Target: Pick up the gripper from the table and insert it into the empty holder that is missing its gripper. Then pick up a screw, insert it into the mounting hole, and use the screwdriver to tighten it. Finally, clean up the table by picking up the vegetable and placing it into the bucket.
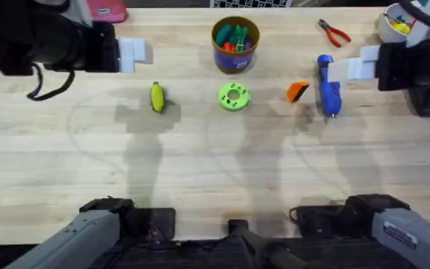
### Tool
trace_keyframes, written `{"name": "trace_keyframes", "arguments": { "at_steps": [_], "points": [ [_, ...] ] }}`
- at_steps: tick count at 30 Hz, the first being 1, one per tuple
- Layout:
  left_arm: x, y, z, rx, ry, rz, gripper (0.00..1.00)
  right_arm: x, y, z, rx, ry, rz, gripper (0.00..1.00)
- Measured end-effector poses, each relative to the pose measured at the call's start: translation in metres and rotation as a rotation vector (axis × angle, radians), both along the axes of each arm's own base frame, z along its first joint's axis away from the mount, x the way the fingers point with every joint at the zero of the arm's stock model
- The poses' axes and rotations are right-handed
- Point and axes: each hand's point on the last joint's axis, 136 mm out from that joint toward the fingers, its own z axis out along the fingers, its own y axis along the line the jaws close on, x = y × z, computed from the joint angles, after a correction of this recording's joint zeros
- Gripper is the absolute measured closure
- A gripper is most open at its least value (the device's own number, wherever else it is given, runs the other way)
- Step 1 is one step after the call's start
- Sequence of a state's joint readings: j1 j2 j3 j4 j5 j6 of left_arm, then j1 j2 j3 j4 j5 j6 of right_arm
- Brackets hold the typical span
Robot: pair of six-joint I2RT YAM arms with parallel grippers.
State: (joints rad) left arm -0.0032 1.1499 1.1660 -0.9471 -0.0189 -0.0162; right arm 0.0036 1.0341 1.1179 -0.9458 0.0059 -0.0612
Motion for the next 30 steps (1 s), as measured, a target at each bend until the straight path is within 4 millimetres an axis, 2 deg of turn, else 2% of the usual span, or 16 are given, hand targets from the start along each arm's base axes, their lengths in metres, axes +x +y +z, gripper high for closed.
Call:
{"name": "trace_keyframes", "arguments": {
  "at_steps": [6, 9, 17, 22, 25, 30],
  "points": [
    [0.009, -0.007, -0.025, -0.047, 0.087, -0.006, 0.016, 0.001, 0.000, -0.003, 0.000, 0.013, 0.000, 0.008],
    [0.014, -0.013, -0.044, -0.089, 0.155, 0.008, 0.015, 0.002, 0.000, -0.003, 0.000, 0.012, 0.000, 0.008],
    [0.038, -0.024, -0.120, -0.139, 0.353, 0.039, 0.016, 0.002, 0.000, -0.003, 0.000, 0.012, 0.000, 0.008],
    [0.043, -0.025, -0.160, -0.135, 0.446, 0.038, 0.015, 0.002, 0.000, -0.003, 0.000, 0.012, 0.000, 0.007],
    [0.047, -0.025, -0.174, -0.133, 0.463, 0.036, 0.016, 0.002, 0.000, -0.003, 0.000, 0.012, 0.000, 0.008],
    [0.047, -0.025, -0.188, -0.131, 0.494, 0.038, 0.006, 0.001, 0.000, -0.003, 0.000, 0.013, 0.000, 0.007]
  ]
}}
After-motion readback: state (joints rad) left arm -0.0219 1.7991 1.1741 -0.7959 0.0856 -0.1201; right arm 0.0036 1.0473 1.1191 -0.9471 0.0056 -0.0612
